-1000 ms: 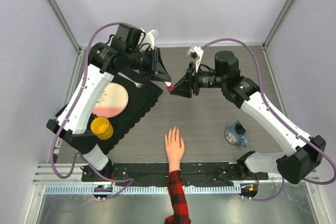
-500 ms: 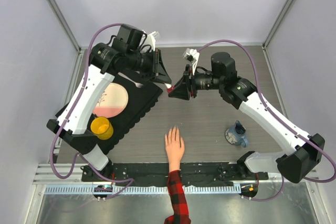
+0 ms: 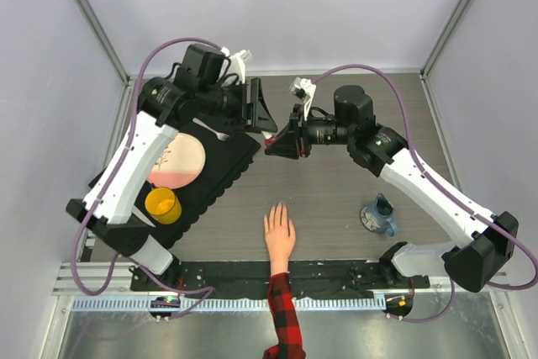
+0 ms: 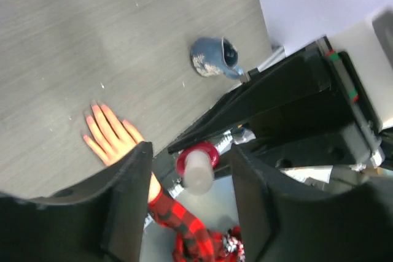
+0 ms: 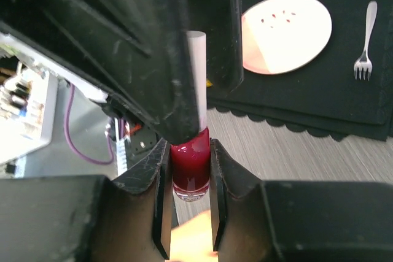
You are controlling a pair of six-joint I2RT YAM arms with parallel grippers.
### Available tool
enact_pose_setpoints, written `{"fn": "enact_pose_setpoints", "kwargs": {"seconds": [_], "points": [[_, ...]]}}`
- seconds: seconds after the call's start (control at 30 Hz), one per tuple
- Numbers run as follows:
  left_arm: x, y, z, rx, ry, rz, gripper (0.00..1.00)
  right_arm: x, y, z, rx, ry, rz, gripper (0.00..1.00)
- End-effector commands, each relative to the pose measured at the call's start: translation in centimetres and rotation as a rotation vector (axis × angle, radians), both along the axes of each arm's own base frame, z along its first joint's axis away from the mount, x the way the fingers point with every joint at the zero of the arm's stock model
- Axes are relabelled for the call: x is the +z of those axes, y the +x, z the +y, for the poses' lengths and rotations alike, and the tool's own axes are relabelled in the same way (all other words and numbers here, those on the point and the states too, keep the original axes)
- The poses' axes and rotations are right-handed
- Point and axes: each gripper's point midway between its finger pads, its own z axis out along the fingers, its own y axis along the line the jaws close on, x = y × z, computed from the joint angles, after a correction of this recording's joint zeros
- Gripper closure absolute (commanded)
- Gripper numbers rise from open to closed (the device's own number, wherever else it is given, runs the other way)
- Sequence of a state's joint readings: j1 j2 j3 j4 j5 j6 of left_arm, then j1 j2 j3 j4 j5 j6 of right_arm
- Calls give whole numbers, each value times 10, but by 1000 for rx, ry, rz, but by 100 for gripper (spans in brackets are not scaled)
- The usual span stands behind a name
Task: Paint the nails
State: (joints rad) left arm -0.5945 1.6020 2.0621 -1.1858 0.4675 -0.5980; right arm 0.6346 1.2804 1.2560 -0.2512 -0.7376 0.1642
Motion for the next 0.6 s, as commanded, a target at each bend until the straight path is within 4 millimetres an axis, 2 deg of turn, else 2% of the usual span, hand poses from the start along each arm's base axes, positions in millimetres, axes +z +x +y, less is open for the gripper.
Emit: {"fn": "enact_pose_setpoints", "kwargs": {"seconds": [0.0, 0.03, 0.07, 0.1, 0.13, 0.17, 0.2, 0.23, 0.3, 0.37, 0.57], "points": [[49, -5, 17, 46, -139, -324, 40, 49, -10, 1, 4, 153, -55, 99], [70, 2, 15, 81, -223, -411, 35, 55, -16, 1, 14, 175, -44, 99], [92, -14, 24, 90, -299, -481, 33, 63, -20, 1, 24, 209, -31, 99], [71, -13, 20, 89, -316, -452, 32, 68, -24, 0, 32, 225, -15, 99], [99, -19, 15, 65, -447, -524, 31, 76, -28, 0, 52, 252, -21, 99], [111, -30, 18, 58, -511, -554, 31, 87, -35, -1, 65, 291, -12, 99], [98, -29, 14, 54, -527, -536, 31, 92, -37, -2, 74, 307, -6, 99], [108, -30, 14, 48, -573, -574, 34, 96, -43, -2, 97, 320, -2, 99], [105, -33, 9, 13, -588, -562, 36, 109, -50, -3, 125, 363, 15, 99], [111, -40, 4, -48, -611, -571, 37, 113, -56, -3, 160, 372, 21, 99], [123, -37, -4, -92, -648, -605, 38, 121, -63, -3, 206, 377, 25, 99]]}}
